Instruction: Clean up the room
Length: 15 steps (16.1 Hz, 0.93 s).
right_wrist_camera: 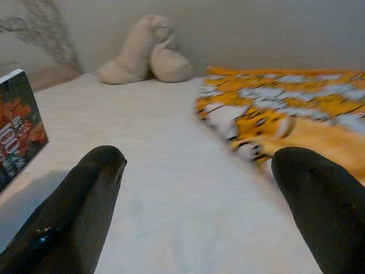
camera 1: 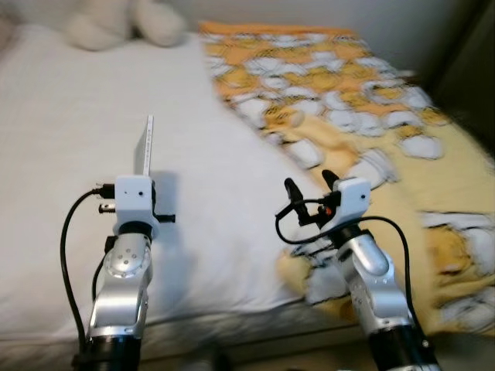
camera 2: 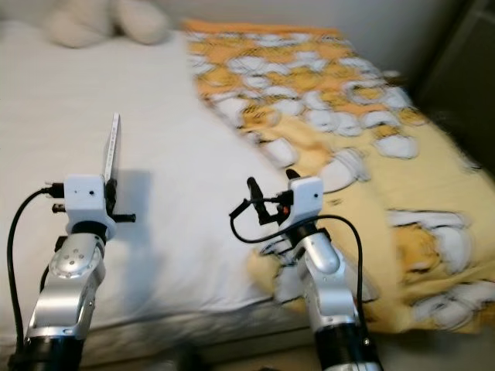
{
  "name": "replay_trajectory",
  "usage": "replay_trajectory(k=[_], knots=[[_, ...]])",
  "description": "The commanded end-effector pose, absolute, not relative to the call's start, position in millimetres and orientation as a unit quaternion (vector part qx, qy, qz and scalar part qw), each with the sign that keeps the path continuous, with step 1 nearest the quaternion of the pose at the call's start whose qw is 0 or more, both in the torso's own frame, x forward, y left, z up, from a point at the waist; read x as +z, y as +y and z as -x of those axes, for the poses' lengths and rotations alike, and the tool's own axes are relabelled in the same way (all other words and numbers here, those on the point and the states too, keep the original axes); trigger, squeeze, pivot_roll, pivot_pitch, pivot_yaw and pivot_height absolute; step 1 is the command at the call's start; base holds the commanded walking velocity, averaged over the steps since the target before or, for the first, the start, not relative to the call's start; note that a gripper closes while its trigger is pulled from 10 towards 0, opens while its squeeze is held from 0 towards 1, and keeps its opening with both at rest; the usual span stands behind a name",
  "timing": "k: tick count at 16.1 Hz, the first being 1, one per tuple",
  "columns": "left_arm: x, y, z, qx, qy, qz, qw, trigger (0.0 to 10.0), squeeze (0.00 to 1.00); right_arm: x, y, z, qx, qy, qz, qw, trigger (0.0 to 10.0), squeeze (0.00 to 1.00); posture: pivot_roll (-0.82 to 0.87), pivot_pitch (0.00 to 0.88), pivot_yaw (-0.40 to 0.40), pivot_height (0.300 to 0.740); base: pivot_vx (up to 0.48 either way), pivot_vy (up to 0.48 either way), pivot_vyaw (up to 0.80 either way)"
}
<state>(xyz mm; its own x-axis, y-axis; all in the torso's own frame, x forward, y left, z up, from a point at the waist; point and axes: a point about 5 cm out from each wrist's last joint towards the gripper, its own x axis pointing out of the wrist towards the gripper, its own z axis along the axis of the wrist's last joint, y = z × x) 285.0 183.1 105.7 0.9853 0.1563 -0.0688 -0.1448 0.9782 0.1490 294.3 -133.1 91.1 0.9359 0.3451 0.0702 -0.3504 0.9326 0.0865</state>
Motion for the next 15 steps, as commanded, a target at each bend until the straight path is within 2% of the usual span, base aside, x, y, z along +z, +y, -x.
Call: replay_trajectory(k=[1, 15], knots=[[116, 171, -286, 0.057, 0.019, -0.071, 0.996, 10.0, 0.00, 88, -137, -295, 0.175, -0.012, -0.065, 0.982, 10.0, 0.00, 0.09, 0.000, -0.035, 0.740, 0.000, 0.000, 0.59], [121, 157, -284, 0.051, 0.025, -0.057, 0.997, 10.0, 0.00, 77, -138, -299, 0.203, 0.017, -0.092, 0.975, 10.0, 0.00, 0.11, 0.000, -0.040, 0.740, 0.000, 0.000, 0.52]])
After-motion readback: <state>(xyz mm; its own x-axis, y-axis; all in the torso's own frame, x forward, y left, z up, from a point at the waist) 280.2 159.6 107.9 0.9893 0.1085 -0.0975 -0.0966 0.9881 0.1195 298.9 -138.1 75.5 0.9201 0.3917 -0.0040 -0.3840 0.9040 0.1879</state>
